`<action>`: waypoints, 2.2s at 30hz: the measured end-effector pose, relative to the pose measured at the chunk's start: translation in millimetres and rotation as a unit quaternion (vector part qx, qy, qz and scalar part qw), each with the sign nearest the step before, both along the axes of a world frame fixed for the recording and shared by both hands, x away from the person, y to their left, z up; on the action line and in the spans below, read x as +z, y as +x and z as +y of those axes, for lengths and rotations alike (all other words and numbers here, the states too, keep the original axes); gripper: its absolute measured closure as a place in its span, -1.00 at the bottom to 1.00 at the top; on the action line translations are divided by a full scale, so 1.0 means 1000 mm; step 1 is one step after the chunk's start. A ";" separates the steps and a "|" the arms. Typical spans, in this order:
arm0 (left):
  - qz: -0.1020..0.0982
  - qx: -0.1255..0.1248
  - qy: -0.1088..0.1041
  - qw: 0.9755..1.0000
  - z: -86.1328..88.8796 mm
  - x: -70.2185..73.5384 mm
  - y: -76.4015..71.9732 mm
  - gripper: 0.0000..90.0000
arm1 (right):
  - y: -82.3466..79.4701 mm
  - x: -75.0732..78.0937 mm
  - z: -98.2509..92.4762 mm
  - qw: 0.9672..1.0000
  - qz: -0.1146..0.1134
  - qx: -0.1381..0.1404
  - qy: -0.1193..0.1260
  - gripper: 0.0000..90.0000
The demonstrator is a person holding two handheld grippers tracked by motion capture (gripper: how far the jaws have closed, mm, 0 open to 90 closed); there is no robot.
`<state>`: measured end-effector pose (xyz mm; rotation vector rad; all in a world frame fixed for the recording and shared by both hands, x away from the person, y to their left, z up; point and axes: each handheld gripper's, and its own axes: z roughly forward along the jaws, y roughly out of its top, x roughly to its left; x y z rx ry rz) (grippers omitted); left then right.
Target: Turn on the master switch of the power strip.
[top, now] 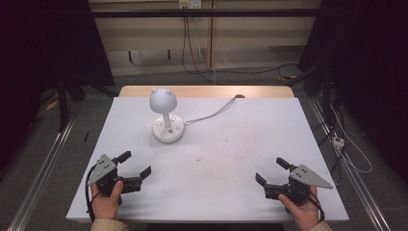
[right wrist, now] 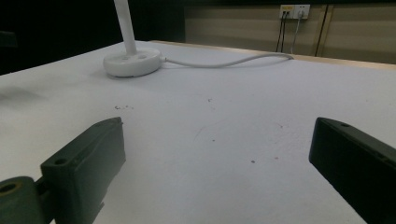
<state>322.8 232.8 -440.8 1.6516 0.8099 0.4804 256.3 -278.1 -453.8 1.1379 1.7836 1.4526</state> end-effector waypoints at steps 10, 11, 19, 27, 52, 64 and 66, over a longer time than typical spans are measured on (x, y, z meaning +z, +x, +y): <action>-0.002 -0.013 -0.015 1.000 -0.015 0.004 0.006 -0.93 | -0.001 0.001 -0.001 1.000 -0.004 -0.002 0.002 -0.92; -0.002 -0.014 -0.016 1.000 -0.016 0.004 0.008 -0.93 | -0.001 0.002 -0.001 1.000 -0.005 -0.001 0.002 -0.92; 0.012 -0.018 -0.013 1.000 -0.035 0.004 0.020 -0.93 | -0.002 0.002 -0.002 1.000 -0.003 -0.001 0.003 -0.92; 0.037 -0.002 0.007 0.999 -0.046 0.000 0.030 -0.93 | -0.002 0.003 -0.001 1.000 -0.006 0.002 0.003 -0.92; 0.043 0.005 -0.001 0.999 -0.071 -0.001 0.060 -0.88 | -0.002 0.003 -0.001 1.000 -0.006 0.007 0.001 -0.91; 0.049 -0.001 0.004 0.999 -0.086 -0.002 0.074 -0.83 | -0.003 0.004 -0.001 1.000 -0.007 0.008 0.002 -0.91; 0.048 0.001 0.005 0.999 -0.088 -0.002 0.076 -0.80 | -0.003 0.004 0.000 1.000 -0.008 0.009 0.003 -0.91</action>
